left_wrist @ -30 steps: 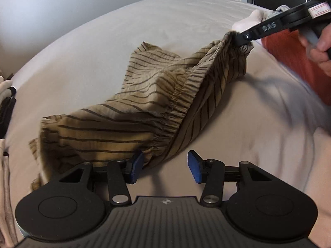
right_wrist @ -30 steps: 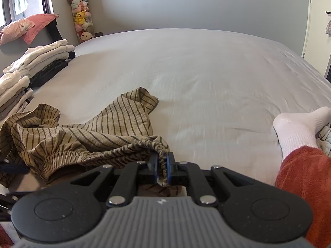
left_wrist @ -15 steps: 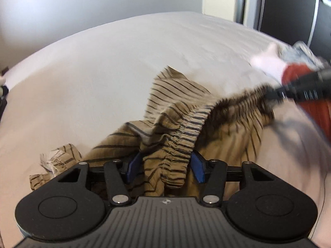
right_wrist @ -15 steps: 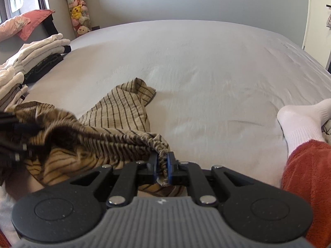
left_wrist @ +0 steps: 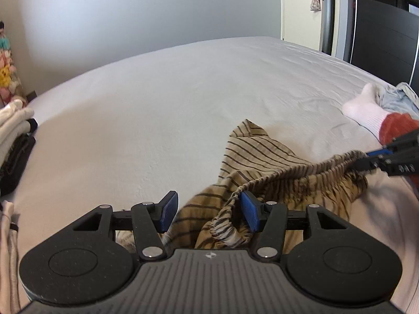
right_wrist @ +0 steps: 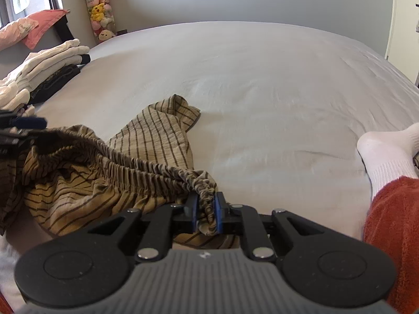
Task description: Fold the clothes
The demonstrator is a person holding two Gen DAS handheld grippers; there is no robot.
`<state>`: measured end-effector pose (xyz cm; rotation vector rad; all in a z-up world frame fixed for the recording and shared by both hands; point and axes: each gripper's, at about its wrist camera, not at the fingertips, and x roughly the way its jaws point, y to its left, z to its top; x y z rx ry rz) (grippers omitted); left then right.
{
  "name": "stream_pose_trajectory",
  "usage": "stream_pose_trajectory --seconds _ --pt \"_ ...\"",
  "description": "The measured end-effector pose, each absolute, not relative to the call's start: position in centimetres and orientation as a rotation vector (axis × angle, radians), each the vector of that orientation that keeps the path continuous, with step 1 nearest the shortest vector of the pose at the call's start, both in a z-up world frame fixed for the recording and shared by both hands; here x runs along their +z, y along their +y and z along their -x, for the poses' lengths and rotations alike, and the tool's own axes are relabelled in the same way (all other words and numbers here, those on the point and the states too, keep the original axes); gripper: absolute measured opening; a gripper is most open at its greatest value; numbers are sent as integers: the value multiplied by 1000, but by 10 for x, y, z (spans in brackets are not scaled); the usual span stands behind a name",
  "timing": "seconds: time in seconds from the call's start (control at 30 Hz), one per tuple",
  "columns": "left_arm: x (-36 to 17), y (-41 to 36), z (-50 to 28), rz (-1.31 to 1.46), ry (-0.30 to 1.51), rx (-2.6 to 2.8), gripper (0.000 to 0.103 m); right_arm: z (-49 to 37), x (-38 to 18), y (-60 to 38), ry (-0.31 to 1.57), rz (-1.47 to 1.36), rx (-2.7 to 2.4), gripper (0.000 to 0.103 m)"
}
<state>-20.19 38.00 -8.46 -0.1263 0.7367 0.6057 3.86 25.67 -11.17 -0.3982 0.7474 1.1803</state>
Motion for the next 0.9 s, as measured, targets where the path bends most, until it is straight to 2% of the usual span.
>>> stream_pose_trajectory --seconds 0.27,0.47,0.63,0.7,0.73,0.77,0.9 --pt "-79 322 212 1 761 576 62 -41 -110 255 753 375 1181 18" --pt "-112 299 196 -255 890 659 59 -41 -111 253 757 362 1184 18" --pt "-138 297 180 -455 930 709 57 -41 -110 252 764 355 1188 18" --pt "-141 298 177 -475 922 713 51 -41 -110 253 765 359 1191 18" --pt "-142 299 177 -477 917 714 34 -42 -110 253 765 361 1192 18" --pt "-142 300 176 -479 911 714 27 -41 -110 253 767 362 1192 18" --pt "-134 309 180 -433 891 709 20 -39 -109 252 760 377 1206 19"
